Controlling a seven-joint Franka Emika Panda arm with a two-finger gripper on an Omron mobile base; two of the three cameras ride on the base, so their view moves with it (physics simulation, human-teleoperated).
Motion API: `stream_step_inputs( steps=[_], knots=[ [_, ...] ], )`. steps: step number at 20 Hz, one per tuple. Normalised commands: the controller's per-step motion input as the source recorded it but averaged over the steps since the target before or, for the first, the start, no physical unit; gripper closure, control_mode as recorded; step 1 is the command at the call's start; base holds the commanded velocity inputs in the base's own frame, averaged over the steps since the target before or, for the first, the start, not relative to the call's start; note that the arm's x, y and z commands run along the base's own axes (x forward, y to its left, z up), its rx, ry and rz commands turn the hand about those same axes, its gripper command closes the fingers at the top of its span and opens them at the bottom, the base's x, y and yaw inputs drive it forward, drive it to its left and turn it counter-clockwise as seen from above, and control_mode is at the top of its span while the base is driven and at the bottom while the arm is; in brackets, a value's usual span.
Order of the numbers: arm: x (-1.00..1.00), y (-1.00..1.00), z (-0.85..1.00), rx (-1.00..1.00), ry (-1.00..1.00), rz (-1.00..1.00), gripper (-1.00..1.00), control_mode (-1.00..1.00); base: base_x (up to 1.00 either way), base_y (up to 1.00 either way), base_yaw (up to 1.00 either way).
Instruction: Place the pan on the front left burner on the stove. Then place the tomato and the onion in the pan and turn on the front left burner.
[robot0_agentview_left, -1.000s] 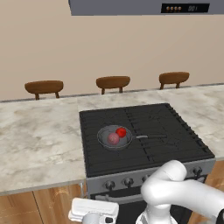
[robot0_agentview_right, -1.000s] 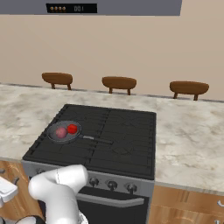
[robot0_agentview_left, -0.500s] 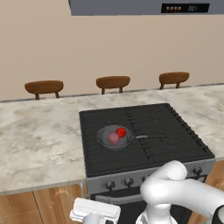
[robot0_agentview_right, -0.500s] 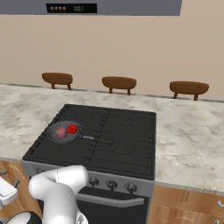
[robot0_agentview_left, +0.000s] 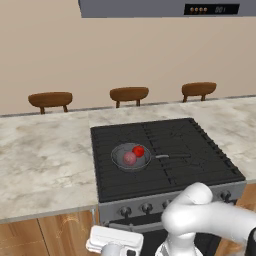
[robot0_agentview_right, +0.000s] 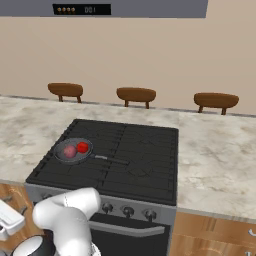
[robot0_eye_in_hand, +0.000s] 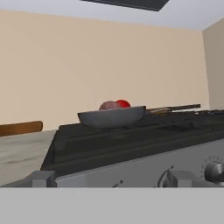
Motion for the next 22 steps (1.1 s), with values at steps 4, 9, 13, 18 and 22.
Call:
stream_step_inputs(
  steps=[4, 9, 13, 18, 22],
  knots=[
    [0.00, -0.30, 0.00, 0.00, 0.00, 0.07, -1.00, -1.00, 0.00, 0.00, 0.00],
    [0.00, -0.28, 0.00, 0.00, 0.00, 0.06, -1.00, -1.00, 0.00, 0.00, 0.00],
    [0.06, -0.25, 0.00, 0.00, 0.00, 0.06, -1.00, -1.00, 0.00, 0.00, 0.00],
    [0.15, -0.17, 0.00, 0.02, 0.00, 0.07, -1.00, -1.00, 0.00, 0.00, 0.00],
    [0.21, 0.00, 0.00, 0.03, 0.00, 0.04, -1.00, -1.00, 0.00, 0.00, 0.00]
  ],
)
